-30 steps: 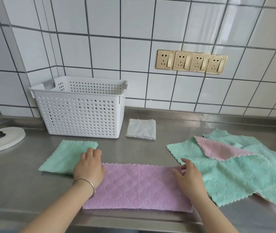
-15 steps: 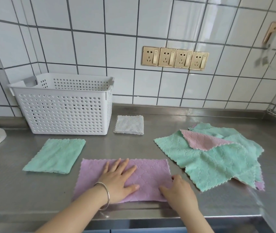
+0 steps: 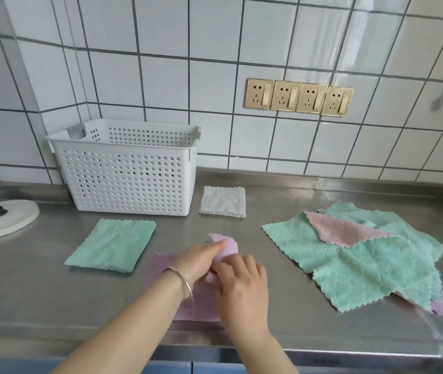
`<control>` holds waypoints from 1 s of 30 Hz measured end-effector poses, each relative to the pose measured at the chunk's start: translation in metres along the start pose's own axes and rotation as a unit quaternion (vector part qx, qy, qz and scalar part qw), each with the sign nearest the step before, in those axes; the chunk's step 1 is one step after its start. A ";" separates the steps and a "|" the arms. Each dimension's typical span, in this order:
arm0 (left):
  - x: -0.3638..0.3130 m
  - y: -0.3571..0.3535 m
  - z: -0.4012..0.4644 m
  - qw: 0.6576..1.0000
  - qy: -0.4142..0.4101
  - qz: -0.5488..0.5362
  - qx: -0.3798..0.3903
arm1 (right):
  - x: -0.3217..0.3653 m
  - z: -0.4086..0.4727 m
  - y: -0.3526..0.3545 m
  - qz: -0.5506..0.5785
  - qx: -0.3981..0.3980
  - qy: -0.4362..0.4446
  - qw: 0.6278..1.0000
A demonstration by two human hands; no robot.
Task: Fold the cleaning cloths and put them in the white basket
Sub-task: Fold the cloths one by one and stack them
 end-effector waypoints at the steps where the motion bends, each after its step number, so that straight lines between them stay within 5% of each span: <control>1: 0.004 0.008 0.000 1.000 0.008 0.010 -0.007 | 0.016 0.000 -0.005 0.021 0.010 0.035 0.999; 8: 0.016 0.080 -0.017 0.985 0.027 0.129 -0.114 | 0.010 -0.011 -0.063 0.051 0.174 0.000 0.983; 14: 0.037 0.101 -0.026 0.970 0.044 0.202 -0.128 | 0.005 -0.022 -0.089 0.039 0.249 -0.011 0.968; 24: 0.045 0.102 -0.032 0.963 0.048 0.230 -0.133 | 0.001 -0.029 -0.098 0.094 0.312 -0.017 0.945; 30: 0.040 0.106 -0.034 0.927 0.053 0.326 -0.176 | 0.005 -0.029 -0.089 0.063 0.281 0.046 0.956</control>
Point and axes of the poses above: each hand's wrist, its own z-axis towards the middle knuckle, its own y-axis out of the back of the hand, x = y × z, the point moved 10 cm from there along z, towards the middle knuckle, and after that the axes turned 12 degrees about x, right-handed, at the moved point
